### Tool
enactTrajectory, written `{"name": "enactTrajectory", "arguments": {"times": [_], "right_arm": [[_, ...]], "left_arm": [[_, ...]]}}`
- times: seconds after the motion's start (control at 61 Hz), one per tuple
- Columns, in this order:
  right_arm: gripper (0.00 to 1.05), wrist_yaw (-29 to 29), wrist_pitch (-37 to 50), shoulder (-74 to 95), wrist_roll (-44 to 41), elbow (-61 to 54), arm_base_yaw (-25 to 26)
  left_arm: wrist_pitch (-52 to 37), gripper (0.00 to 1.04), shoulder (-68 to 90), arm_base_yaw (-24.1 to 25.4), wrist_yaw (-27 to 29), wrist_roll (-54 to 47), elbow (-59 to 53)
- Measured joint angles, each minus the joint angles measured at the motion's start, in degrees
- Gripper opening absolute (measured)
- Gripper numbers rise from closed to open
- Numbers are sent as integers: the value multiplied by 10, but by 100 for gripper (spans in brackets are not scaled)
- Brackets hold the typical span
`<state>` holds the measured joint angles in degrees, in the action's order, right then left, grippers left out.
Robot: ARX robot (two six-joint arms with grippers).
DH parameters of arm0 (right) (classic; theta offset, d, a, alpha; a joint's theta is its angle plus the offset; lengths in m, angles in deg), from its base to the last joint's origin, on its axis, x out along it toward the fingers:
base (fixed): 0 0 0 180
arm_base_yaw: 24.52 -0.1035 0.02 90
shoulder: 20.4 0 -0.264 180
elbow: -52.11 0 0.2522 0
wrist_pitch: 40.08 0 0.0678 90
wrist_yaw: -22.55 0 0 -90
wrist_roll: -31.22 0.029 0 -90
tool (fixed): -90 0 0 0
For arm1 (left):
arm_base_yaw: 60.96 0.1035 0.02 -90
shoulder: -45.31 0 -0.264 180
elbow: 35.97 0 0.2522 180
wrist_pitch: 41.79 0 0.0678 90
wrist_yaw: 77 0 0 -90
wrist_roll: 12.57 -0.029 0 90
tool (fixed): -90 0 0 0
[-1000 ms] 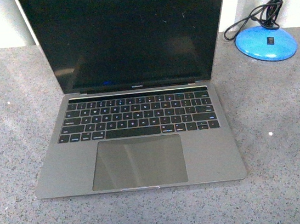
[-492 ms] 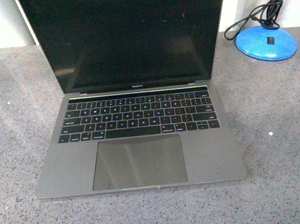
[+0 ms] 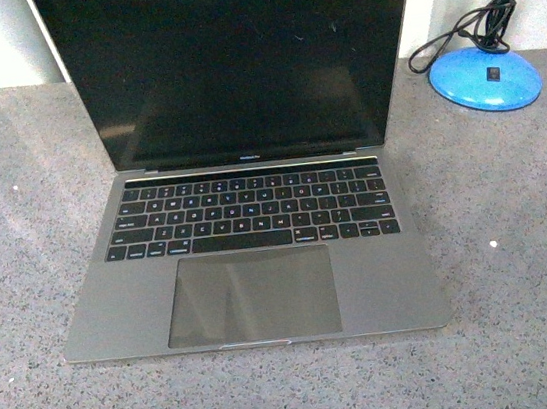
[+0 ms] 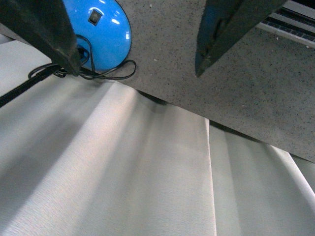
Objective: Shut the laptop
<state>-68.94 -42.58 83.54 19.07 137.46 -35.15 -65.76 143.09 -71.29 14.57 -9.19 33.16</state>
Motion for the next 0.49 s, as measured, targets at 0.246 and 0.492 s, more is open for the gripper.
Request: {"name": "enactTrajectory", "arguments": {"times": [0.246, 0.492], "right_arm": [[16, -20, -16, 34, -2, 50, -19], [1, -27, -22, 58, 6, 71, -22]], "left_arm": [[61, 38, 41, -1, -7, -3, 61], [110, 4, 65, 2, -9, 3, 108]]}}
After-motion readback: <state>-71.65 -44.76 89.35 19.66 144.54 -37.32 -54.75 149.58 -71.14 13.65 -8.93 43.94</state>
